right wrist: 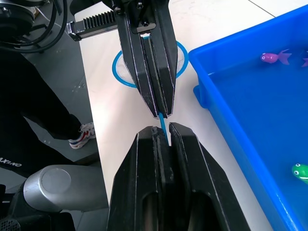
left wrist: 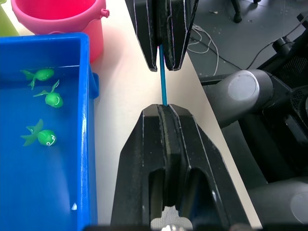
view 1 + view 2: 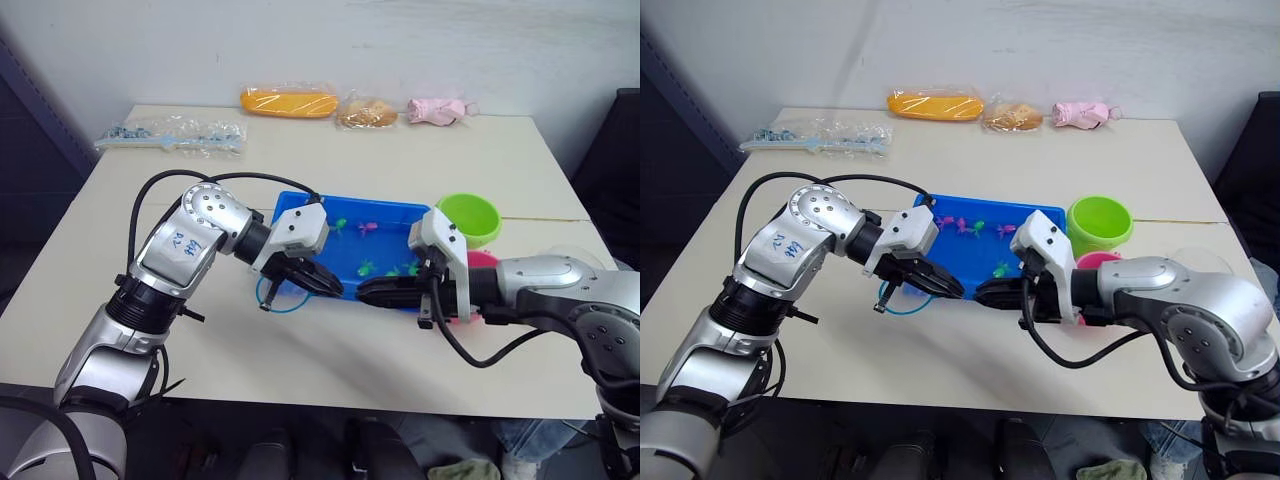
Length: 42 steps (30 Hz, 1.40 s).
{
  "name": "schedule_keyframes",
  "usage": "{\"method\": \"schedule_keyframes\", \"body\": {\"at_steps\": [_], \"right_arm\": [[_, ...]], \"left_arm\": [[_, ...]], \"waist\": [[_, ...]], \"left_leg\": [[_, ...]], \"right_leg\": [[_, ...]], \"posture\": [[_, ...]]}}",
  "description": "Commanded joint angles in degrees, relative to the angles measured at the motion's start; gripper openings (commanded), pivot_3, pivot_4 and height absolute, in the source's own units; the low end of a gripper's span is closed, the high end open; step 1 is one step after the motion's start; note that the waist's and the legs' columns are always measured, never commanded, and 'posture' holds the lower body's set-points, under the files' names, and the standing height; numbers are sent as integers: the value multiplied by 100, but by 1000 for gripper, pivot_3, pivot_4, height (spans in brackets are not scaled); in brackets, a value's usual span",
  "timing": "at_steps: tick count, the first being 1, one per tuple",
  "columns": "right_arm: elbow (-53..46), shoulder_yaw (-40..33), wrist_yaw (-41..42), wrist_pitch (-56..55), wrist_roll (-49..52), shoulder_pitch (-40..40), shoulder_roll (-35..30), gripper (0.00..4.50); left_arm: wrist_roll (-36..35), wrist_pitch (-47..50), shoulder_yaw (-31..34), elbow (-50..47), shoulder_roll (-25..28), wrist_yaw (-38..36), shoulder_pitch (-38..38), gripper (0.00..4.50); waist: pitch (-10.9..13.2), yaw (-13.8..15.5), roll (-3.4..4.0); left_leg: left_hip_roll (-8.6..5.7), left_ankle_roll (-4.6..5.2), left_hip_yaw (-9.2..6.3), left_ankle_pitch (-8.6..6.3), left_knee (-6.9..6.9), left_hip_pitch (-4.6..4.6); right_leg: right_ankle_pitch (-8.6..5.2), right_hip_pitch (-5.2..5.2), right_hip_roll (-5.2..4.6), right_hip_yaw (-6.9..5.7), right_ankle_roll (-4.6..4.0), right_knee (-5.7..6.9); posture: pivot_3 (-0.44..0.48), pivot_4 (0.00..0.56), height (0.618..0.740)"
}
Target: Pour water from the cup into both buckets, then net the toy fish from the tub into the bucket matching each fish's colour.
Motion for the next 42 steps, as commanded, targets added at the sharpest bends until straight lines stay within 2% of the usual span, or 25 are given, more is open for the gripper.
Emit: {"method": "schedule_keyframes", "body": {"at_steps": [1,3,6,9,11,12,14,17,19,22,25,28,31,36,40,42], "right_arm": [[-151,-176,118,-61,97,99,-82,1],[-168,-200,160,-117,43,125,-97,0],[-201,-246,206,-229,-59,152,-128,0],[-139,-390,384,-384,-194,185,-314,0],[-89,-481,553,-546,-306,243,-476,0],[-74,-522,634,-624,-354,281,-548,0],[107,-698,952,-1056,-753,416,-858,0],[461,-796,1342,-1910,-1497,577,-1195,0],[974,-733,1510,-2814,-2250,532,-1308,0],[1562,-606,1677,-3762,-3021,377,-1327,0],[1890,-474,1775,-4243,-3476,223,-1267,0],[2226,-283,1886,-4509,-3910,115,-1291,0],[2211,-297,1951,-4415,-3972,93,-1282,0],[1931,-428,1889,-3908,-3882,325,-1295,0],[1592,-688,1175,-1470,-2918,-51,-910,0],[1590,-702,1081,-619,-2616,-260,-872,0]], "left_arm": [[-199,-75,277,-156,57,-48,19,333],[-508,47,528,-159,19,-66,37,951],[-1123,42,1366,66,-233,234,-9,2250],[-1741,617,2178,377,59,285,-124,3538],[-1913,780,2524,560,255,414,-163,4378],[-1943,804,2627,616,321,492,-168,4483],[-1791,547,2981,878,674,622,79,4483],[-1505,-118,3153,954,988,599,624,4483],[-1284,-917,3388,1073,911,822,1086,4483],[-992,-1605,3548,1190,810,1242,1578,4483],[-1139,-1472,3638,994,878,1304,2043,4483],[-1274,-1558,3872,1403,1104,1086,2247,4483],[-1276,-1616,3966,2017,1425,730,2359,4483],[-1196,-1615,3800,2252,1585,352,2574,4483],[-1156,-1561,3621,1985,1390,540,2551,4483],[-1202,-1447,3560,1724,1292,683,2511,4483]], "waist": [[0,-5,0],[0,-9,0],[0,-5,0],[0,-16,0],[0,-30,0],[0,-25,0],[0,-12,0],[0,-20,0],[0,-12,0],[0,-5,0],[0,-9,0],[0,-14,0],[0,-37,0],[-1,-16,2],[-1,2,1],[-1,-7,1]], "left_leg": [[0,0,0,0,1,0],[0,0,0,0,2,0],[0,0,0,0,8,-1],[0,0,-1,0,17,-1],[0,0,1,0,19,0],[0,0,0,0,18,3],[0,0,-1,0,18,3],[-3,1,4,-1,17,3],[-4,2,6,-1,18,4],[-6,1,11,-1,22,6],[-5,1,13,-1,21,5],[-4,1,14,-1,18,6],[-4,0,16,-2,19,8],[-4,0,17,-2,17,8],[-4,1,14,-3,20,4],[-5,2,15,-3,22,5]], "right_leg": [[0,0,0,0,0,1],[0,0,0,0,0,4],[0,0,0,0,0,8],[0,0,0,0,0,8],[0,-1,2,1,0,8],[0,-1,2,1,0,8],[0,-1,2,0,0,8],[0,0,0,4,1,9],[0,0,-1,5,1,7],[1,-1,-2,9,1,2],[1,-4,-2,9,1,5],[1,-4,-2,10,1,10],[1,-5,-2,11,1,8],[1,-7,-6,11,0,9],[1,-6,-10,10,0,14],[1,-6,-12,10,0,15]], "posture": [[0,150,740],[0,150,740],[0,150,740],[0,150,740],[0,150,740],[0,150,740],[0,150,740],[0,150,740],[0,150,740],[0,150,740],[0,150,740],[0,150,740],[0,150,740],[0,150,740],[0,150,740],[0,150,740]]}}
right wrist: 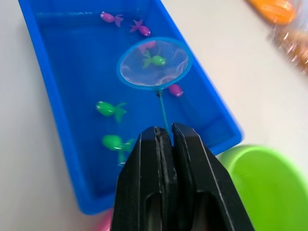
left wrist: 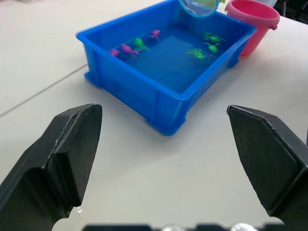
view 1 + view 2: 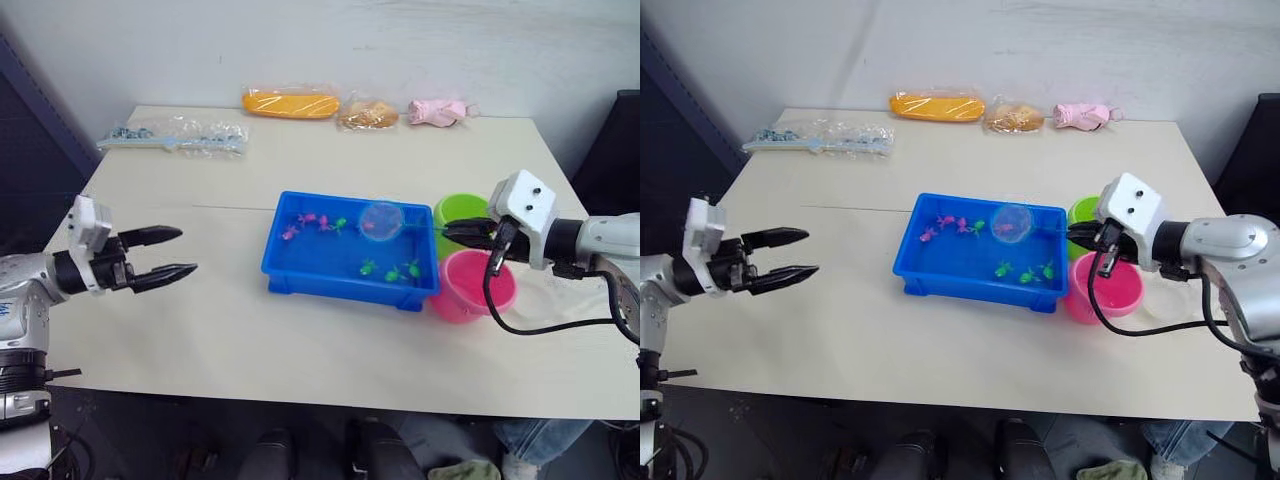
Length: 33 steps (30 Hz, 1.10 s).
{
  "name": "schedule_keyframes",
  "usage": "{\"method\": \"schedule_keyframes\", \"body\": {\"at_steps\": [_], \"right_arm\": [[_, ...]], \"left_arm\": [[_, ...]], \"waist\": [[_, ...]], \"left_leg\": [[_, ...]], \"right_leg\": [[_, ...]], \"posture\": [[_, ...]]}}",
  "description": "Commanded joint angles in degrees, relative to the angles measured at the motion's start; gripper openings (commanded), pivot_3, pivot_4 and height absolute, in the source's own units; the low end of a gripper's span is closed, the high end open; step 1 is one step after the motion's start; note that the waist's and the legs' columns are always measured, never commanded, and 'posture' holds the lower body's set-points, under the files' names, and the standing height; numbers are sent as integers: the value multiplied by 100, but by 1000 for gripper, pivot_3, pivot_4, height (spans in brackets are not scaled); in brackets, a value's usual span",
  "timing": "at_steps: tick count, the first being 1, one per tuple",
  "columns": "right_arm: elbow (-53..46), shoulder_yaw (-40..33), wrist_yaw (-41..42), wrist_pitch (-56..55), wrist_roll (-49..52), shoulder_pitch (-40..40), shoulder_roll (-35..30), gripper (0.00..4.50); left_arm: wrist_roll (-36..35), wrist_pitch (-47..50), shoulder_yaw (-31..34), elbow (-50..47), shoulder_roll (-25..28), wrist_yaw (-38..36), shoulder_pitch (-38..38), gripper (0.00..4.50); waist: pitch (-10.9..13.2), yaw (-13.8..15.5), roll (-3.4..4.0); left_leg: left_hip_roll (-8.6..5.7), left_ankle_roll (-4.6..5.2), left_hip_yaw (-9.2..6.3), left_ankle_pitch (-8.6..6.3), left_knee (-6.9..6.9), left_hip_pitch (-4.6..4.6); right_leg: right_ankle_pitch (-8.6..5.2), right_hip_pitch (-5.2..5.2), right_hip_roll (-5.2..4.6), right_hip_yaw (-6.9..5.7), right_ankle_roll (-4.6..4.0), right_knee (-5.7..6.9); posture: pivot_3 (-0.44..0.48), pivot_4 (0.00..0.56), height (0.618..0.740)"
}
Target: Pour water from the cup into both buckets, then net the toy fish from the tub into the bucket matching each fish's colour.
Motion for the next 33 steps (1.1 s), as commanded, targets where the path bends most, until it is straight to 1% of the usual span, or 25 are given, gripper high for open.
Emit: {"method": "schedule_keyframes", "body": {"at_steps": [1,4,6,10,13,15,16,18,22,25,29,33], "right_arm": [[-152,-295,-303,1575,621,-415,4,0],[63,39,-313,1818,489,-604,-81,0],[260,182,-478,2118,472,-805,102,0],[678,369,-618,2290,439,-1112,480,0],[1082,551,-782,2232,203,-1369,658,0],[1339,533,-820,2307,222,-1515,830,0],[1442,581,-801,2271,197,-1562,879,0],[1570,684,-760,2205,128,-1626,917,0],[1840,797,-711,2195,52,-1774,1059,0],[2034,969,-636,2144,-70,-1877,1100,0],[2267,988,-675,2095,-170,-2018,1258,0],[2480,1001,-745,1894,-348,-2056,1466,0]], "left_arm": [[-111,90,-55,-611,-127,251,-149,4483],[-170,180,-88,-823,-268,393,-255,4483],[-182,350,-156,-935,-320,523,-366,4483],[-106,640,-371,-1123,-455,903,-827,4483],[142,877,-698,-1100,-399,1090,-1339,4483],[345,972,-950,-981,-359,1142,-1721,4483],[532,1060,-1158,-890,-308,1156,-1945,4483],[751,1239,-1438,-738,-250,1128,-2258,4483],[960,1644,-1850,-271,-301,944,-3000,4483],[1106,1709,-2130,1,-307,641,-3380,4483],[1223,1643,-2209,224,-310,504,-3530,4483],[1242,1629,-2118,234,-220,500,-3390,4483]], "waist": [[0,-1,0],[0,-5,0],[0,-16,0],[0,-24,0],[0,-21,0],[0,-20,0],[0,-20,0],[0,-19,0],[0,-22,0],[0,-35,0],[0,-44,0],[0,-33,0]], "left_leg": [[-1,0,1,0,0,0],[-1,0,-2,0,-4,0],[-2,1,0,0,-5,0],[-4,0,3,0,-3,2],[-4,-1,3,1,-2,0],[-7,-1,4,1,-2,-3],[-7,-1,4,1,-2,-5],[-10,0,4,2,-2,-6],[-10,1,4,2,-2,-6],[-10,1,7,2,-2,-6],[-9,0,8,2,-3,-6],[-8,-1,8,3,-2,-7]], "right_leg": [[0,-1,-2,0,0,0],[0,-1,-1,-2,0,0],[0,-1,-1,-1,0,1],[0,-3,0,2,0,6],[0,-6,2,2,0,21],[1,-8,1,3,1,20],[1,-8,2,2,2,19],[2,-8,2,2,3,19],[2,-8,4,2,4,20],[2,-11,6,5,4,22],[2,-12,9,7,4,23],[2,-15,9,8,4,25]], "posture": [[0,150,740],[0,150,740],[0,150,740],[0,150,740],[0,150,740],[0,150,740],[0,150,740],[0,150,740],[0,150,740],[0,150,740],[0,150,740],[0,150,740]]}}
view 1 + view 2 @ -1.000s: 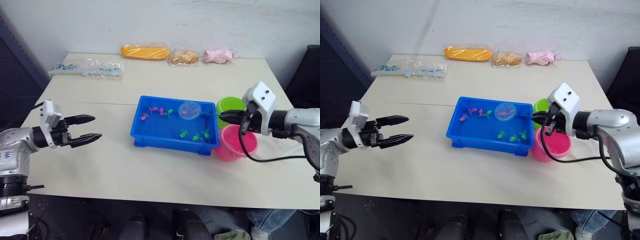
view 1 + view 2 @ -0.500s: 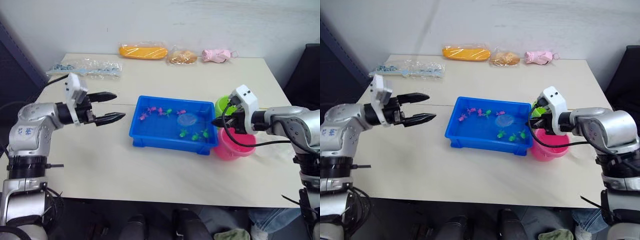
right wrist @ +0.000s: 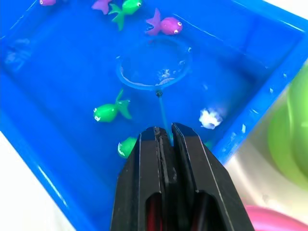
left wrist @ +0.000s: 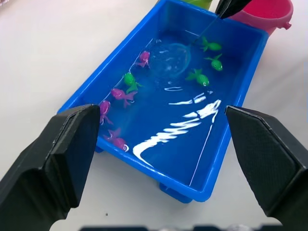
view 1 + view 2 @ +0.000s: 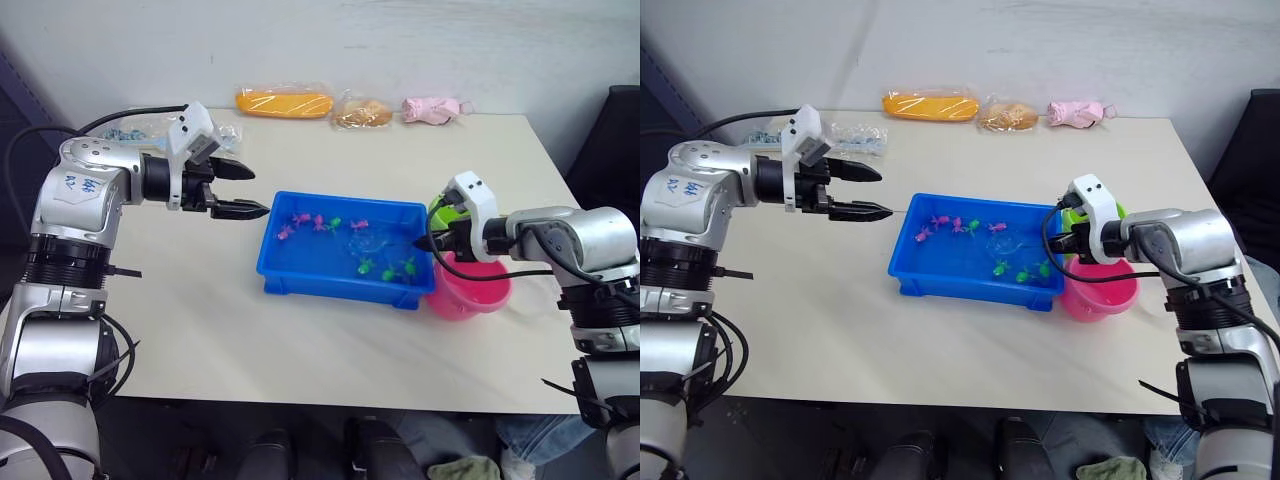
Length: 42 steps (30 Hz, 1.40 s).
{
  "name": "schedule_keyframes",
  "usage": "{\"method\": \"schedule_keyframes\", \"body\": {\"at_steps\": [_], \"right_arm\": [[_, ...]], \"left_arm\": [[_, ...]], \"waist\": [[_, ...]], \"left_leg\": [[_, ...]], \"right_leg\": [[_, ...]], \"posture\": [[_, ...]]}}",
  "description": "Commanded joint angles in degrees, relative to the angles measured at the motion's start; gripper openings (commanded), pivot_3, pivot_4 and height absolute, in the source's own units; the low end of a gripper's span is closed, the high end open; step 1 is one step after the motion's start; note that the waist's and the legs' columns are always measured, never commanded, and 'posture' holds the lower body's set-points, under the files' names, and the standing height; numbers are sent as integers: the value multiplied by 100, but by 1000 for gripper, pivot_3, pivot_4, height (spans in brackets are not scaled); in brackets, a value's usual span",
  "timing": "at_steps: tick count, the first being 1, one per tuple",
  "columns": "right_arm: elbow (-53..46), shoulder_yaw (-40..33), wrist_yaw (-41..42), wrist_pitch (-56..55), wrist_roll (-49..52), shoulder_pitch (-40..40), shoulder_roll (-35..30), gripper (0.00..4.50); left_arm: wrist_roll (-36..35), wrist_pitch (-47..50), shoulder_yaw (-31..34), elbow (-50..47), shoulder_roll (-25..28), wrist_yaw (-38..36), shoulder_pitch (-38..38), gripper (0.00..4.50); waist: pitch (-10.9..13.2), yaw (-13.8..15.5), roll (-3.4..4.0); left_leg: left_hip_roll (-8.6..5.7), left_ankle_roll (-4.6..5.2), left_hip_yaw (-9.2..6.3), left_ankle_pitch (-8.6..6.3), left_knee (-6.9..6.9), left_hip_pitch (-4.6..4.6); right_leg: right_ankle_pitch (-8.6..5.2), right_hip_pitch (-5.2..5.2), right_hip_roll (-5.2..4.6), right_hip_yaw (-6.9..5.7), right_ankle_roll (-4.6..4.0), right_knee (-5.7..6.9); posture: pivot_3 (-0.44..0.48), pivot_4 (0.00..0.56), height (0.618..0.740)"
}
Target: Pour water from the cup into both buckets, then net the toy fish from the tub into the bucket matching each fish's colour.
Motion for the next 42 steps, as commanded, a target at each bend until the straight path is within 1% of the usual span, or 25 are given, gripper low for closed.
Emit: {"method": "schedule_keyframes", "body": {"at_steps": [1,10,16,20,25,30,34,38,42], "right_arm": [[72,-33,-68,-268,-177,-118,117,0],[328,-348,-397,-1069,-474,39,558,0],[-72,-603,-391,-1426,-360,467,689,0],[-438,-771,-370,-1351,-277,737,642,0],[-953,-1174,-294,-1384,-18,1129,641,0],[-1414,-1413,-153,-1365,189,1481,525,0],[-1831,-1624,-70,-1218,408,1682,308,0],[-2596,-1898,150,-1412,600,2243,-81,0],[-3080,-2252,139,-1330,896,2703,-193,0]], "left_arm": [[4,-41,197,-119,162,-57,82,4483],[-115,187,457,-566,299,57,568,4483],[-178,280,601,-763,300,164,747,4483],[-186,286,623,-791,296,178,783,4483],[-178,229,621,-716,239,208,767,4483],[-214,202,627,-724,160,210,768,4483],[-316,116,672,-793,109,97,797,4483],[-646,-19,810,-1075,-46,-92,955,4483],[-742,-76,864,-1108,-234,-9,982,4483]], "waist": [[0,4,0],[0,-2,0],[0,2,0],[0,5,0],[0,3,0],[0,14,0],[0,10,0],[0,27,0],[0,40,-1]], "left_leg": [[0,0,0,0,0,-1],[0,-1,0,1,3,-2],[-1,-1,0,1,3,-3],[-1,-1,0,1,4,-3],[-1,-1,0,0,3,-2],[-1,-1,1,0,4,-2],[-1,-1,2,0,3,-2],[0,-1,-1,0,1,-2],[0,0,-1,0,7,0]], "right_leg": [[0,0,-1,0,0,-1],[0,-2,-1,2,0,1],[0,-2,-2,1,0,2],[0,-2,-1,1,0,4],[0,-2,-1,1,0,4],[0,-1,0,2,0,4],[0,-1,0,3,0,4],[0,-1,0,2,0,1],[1,6,-1,2,2,2]], "posture": [[0,150,740],[0,150,740],[0,150,740],[0,150,740],[0,150,740],[0,150,740],[0,150,740],[0,150,740],[0,150,740]]}}
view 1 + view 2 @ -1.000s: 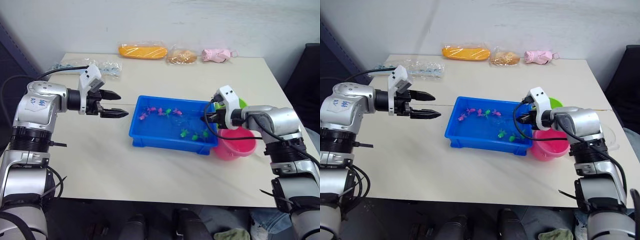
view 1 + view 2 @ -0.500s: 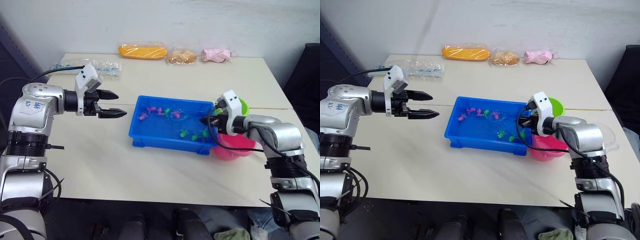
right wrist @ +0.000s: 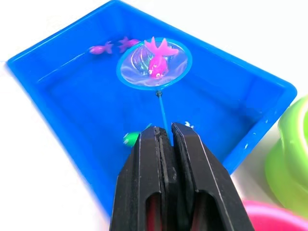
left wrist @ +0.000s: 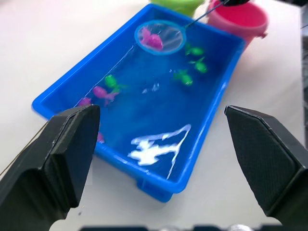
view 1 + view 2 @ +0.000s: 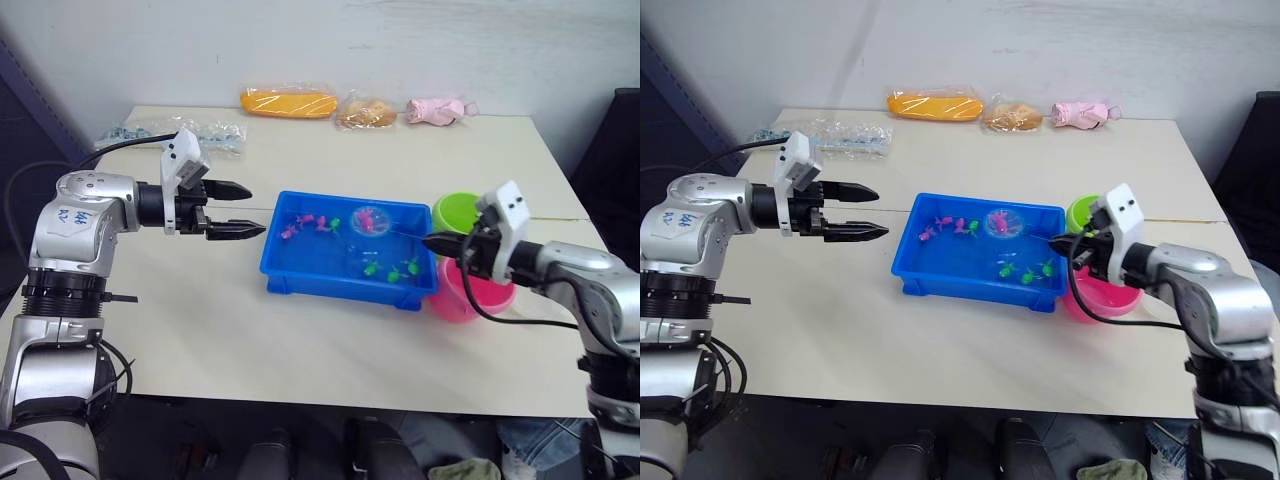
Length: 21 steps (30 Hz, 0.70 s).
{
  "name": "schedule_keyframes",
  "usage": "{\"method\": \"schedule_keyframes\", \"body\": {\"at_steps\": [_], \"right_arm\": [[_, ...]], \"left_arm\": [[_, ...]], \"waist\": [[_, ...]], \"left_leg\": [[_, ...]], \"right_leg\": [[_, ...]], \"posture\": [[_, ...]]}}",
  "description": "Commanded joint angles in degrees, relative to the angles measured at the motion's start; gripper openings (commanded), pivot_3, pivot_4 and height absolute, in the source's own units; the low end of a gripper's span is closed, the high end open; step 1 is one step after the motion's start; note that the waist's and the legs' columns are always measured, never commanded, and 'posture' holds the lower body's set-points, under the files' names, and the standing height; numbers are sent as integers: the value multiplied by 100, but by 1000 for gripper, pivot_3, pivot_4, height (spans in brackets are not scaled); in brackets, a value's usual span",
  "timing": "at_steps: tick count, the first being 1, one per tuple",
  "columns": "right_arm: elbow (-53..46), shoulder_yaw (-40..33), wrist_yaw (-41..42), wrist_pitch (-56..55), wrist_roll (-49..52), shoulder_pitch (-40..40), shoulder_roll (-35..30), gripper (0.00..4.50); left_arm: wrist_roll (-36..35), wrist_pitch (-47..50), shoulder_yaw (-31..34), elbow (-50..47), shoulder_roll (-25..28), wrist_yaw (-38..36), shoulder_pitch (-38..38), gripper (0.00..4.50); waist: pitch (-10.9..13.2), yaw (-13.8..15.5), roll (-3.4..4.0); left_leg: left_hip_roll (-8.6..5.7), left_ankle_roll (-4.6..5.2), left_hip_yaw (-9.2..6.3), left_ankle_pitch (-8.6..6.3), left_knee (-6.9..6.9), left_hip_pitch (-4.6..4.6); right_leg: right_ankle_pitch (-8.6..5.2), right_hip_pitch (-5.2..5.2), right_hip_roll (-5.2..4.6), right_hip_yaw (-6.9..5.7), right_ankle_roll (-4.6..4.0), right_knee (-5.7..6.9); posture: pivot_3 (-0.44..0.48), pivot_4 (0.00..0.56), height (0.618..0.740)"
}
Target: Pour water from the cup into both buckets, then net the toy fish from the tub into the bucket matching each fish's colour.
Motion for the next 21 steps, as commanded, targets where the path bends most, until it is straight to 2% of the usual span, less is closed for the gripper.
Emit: {"method": "schedule_keyframes", "body": {"at_steps": [1,7,11,21], "right_arm": [[-545,-506,9,-31,399,253,-56,0],[-986,-1038,-146,-214,564,912,-88,0],[-1402,-1753,-129,-169,896,1495,-153,0],[-2193,-3990,30,-414,1337,3701,24,0]], "left_arm": [[-170,-177,180,-129,-121,28,-77,4483],[-344,-260,101,-73,-413,-180,-179,4483],[-350,-376,45,124,-550,-344,-293,4483],[-443,-540,-112,474,-1036,-769,-460,4483]], "waist": [[0,0,0],[0,-6,0],[0,11,0],[-3,137,-1]], "left_leg": [[-1,1,1,0,0,1],[0,1,1,1,0,3],[0,1,1,1,0,3],[-1,6,8,1,1,11]], "right_leg": [[1,1,0,2,2,1],[1,1,2,3,2,3],[1,1,4,4,2,4],[5,13,9,15,9,2]], "posture": [[0,150,740],[0,150,740],[0,150,740],[0,150,740]]}}
